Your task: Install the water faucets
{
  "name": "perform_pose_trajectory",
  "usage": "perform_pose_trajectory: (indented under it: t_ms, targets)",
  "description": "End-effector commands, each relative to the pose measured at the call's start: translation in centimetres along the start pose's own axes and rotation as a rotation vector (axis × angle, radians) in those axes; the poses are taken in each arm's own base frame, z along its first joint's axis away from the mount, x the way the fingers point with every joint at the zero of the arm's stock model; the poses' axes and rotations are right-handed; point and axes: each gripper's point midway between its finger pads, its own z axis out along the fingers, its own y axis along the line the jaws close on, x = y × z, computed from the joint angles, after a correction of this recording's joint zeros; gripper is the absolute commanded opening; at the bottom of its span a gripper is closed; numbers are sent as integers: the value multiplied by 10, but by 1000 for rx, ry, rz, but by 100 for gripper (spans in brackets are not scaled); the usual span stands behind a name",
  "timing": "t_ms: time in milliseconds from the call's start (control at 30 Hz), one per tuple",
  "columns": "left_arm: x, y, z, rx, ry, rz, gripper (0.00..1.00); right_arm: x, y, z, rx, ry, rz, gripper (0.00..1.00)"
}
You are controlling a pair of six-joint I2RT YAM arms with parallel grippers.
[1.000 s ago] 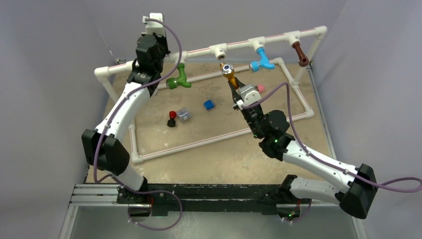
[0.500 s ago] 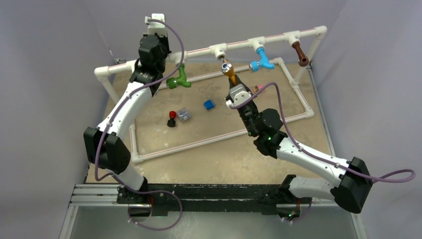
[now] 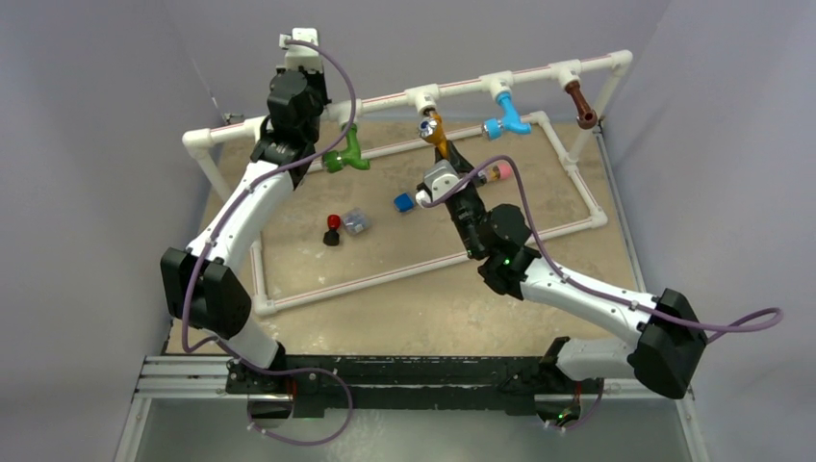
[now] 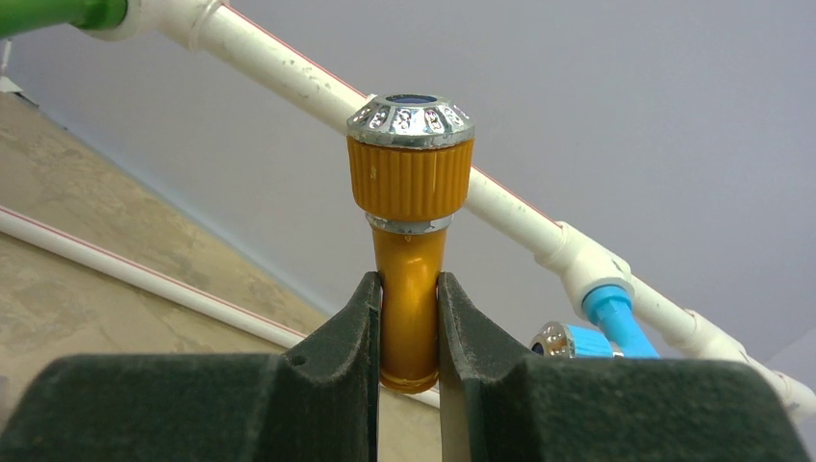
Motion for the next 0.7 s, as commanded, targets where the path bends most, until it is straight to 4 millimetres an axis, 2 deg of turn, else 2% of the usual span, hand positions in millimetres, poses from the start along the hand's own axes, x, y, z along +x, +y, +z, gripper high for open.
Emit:
perform_pose_trajectory:
  t_ms: [0,333,667]
  targets:
    - [62,-8,-4,31,173,69,0,-36,-36,6,120,-85,31,0]
    - [63,-11,-3,39,178,68,0,-41,-34,12,109,-96,36,0]
    - [61,-9,-4,31,175,82,0,-41,-21,14,55,-91,65,0]
